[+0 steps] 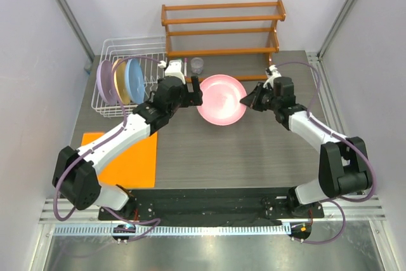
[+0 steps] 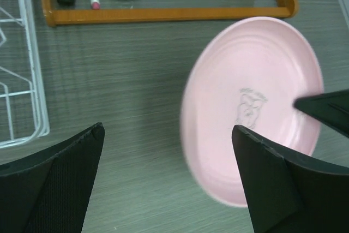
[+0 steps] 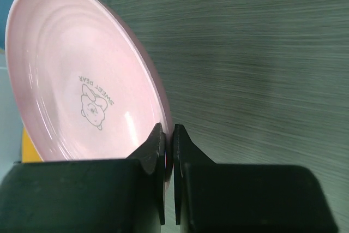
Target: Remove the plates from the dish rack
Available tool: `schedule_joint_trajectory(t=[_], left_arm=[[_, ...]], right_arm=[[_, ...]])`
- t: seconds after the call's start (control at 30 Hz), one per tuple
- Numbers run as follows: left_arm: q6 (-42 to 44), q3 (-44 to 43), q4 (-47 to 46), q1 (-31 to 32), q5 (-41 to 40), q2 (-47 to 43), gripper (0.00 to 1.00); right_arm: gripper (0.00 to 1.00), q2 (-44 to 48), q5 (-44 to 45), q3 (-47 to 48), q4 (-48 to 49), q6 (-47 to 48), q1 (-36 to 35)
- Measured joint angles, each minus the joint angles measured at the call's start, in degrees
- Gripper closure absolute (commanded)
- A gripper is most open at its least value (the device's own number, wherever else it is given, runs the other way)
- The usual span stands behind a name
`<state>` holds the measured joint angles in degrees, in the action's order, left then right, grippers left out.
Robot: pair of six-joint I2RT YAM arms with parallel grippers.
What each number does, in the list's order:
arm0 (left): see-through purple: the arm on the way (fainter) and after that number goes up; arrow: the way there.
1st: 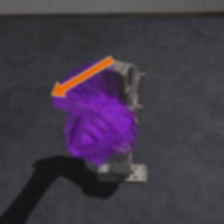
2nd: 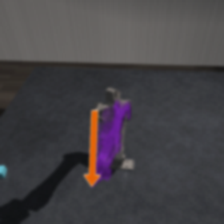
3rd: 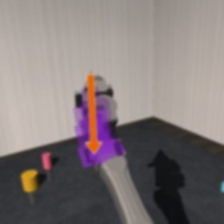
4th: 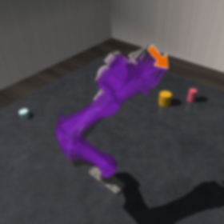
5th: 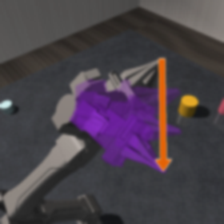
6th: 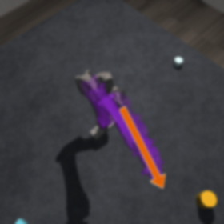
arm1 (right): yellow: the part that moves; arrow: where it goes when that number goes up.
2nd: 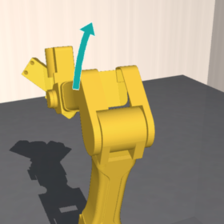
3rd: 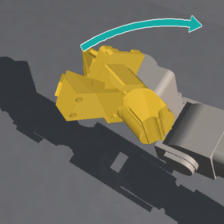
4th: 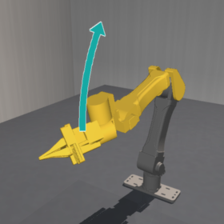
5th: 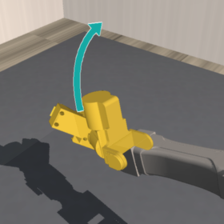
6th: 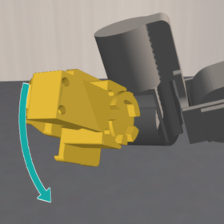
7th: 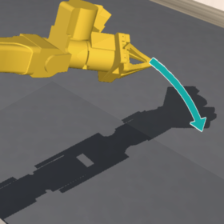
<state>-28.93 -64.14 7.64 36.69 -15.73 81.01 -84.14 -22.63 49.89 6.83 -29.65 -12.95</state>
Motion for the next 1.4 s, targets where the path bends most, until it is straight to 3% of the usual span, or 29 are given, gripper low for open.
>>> schedule_joint_trajectory(t=[0.33, 0.63, 0.73, 0.8, 1.07, 1.17, 1.4], left_arm=[[7.54, 2.01, -0.24, 0.07, -14.23, -4.87, 0.01], [13.99, 4.09, -1.49, -1.66, -24.9, -6.6, 0.01], [14.25, 4.5, -1.44, -4.22, -25.55, -6.54, 0.01], [14.23, 4.59, -1.42, -5.9, -25.64, -6.29, 0.01], [13.99, 4.61, -1.4, -10.82, -24.61, -3.91, 0.0], [13.99, 4.61, -1.4, -12.96, -24.15, -2.86, 0.01], [14.88, 4.24, -2.23, -17.77, -24.22, 0.35, 0.01]], right_arm=[[0.99, 1.55, 11.08, 0.26, -14.21, 4.9, 4.98], [0.97, -6.1, 11.98, 0.26, -16.65, 7.02, 5.9], [0.83, -8.63, 11.06, 0.26, -16.96, 7.02, 5.9], [0.63, -9.11, 10.4, 0.28, -16.74, 6.99, 5.95], [0.35, -8.85, 13.44, 0.33, -16.81, 7.52, 5.95], [0.29, -6.78, 15.63, 0.26, -17.14, 7.89, 5.95], [0.28, 3.98, 20.41, -0.02, -17.14, 8.76, 5.92]])
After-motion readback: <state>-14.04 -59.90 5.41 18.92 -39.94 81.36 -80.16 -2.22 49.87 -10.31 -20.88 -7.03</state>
